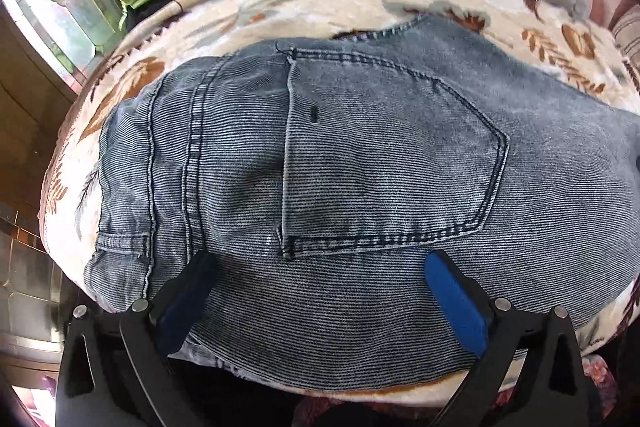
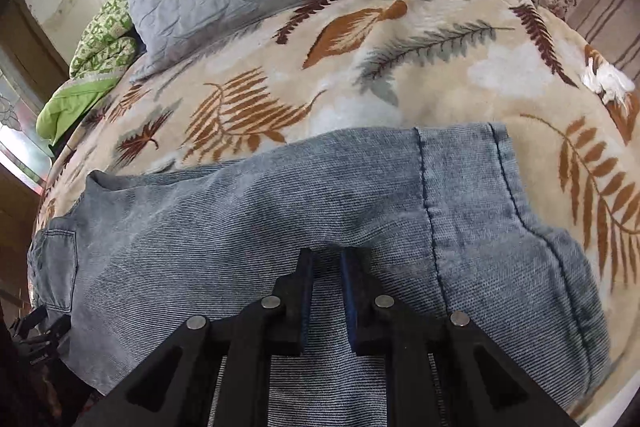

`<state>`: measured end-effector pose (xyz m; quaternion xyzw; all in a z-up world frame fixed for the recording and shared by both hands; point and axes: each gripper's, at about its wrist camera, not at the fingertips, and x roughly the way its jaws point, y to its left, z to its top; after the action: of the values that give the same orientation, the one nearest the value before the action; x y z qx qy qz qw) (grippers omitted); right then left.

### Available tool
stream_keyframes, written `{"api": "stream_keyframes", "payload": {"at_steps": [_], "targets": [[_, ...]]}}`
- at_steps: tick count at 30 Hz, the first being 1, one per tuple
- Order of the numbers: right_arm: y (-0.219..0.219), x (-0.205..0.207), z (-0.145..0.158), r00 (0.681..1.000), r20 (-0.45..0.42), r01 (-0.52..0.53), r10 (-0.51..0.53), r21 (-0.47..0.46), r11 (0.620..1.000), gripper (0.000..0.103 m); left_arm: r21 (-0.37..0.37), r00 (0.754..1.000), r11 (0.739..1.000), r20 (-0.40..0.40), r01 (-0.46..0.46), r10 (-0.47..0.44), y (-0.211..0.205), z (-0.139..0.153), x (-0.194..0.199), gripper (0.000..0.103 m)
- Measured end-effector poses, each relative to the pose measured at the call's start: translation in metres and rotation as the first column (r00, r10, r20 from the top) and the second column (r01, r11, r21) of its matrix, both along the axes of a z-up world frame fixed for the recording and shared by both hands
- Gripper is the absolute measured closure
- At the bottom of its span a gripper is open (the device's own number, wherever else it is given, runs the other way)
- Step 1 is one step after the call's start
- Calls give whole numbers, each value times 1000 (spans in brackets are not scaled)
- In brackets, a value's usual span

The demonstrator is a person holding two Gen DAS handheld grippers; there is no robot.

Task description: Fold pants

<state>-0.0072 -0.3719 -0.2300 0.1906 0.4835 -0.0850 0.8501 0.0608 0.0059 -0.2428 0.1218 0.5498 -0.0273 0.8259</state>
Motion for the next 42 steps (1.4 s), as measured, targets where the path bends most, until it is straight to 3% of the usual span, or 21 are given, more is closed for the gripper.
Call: {"api": "stream_keyframes", "payload": {"at_steps": [2,4,6,8,13,16,19,23,28,33,38,42], "targets": [[-1,-1,4,999,34,4,-4,-2,1000,87,45,999,998,-39,32,-30,-9,8,8,0],[-1,-3,10,998,67,5,-6,12,1000,87,66,997,995,16,73,-74,-23,25,10,0],[3,-2,13,996,92,0,-2,18,1000,87,55,991,992,66,111,-115,-43,41,16,0],[11,2,13,995,96,-23,20,25,999,87,13,989,990,47,142,-142,-66,45,27,0],[32,10,8,992,83,-98,97,1,995,87,-46,988,988,-49,144,-146,-120,19,55,0],[24,15,-6,995,43,-91,88,58,994,86,-35,985,994,-133,105,-109,-139,-8,62,0],[20,14,-5,995,54,-93,89,86,992,87,-51,992,996,-97,71,-75,-138,-10,62,0],[21,12,3,992,81,-99,93,84,992,87,-40,989,995,-114,92,-96,-137,-6,60,0],[25,3,18,983,141,-132,118,93,987,87,-17,997,998,-31,66,-67,-124,24,41,0],[38,-8,19,978,121,-179,167,93,980,87,-5,1000,1000,6,22,-22,-98,37,22,0],[59,-5,4,974,23,-227,226,38,973,86,55,998,998,-60,-31,35,-71,18,23,0],[65,-7,5,971,23,-236,236,-5,972,86,66,997,998,-76,-17,22,-67,13,19,0]]}}
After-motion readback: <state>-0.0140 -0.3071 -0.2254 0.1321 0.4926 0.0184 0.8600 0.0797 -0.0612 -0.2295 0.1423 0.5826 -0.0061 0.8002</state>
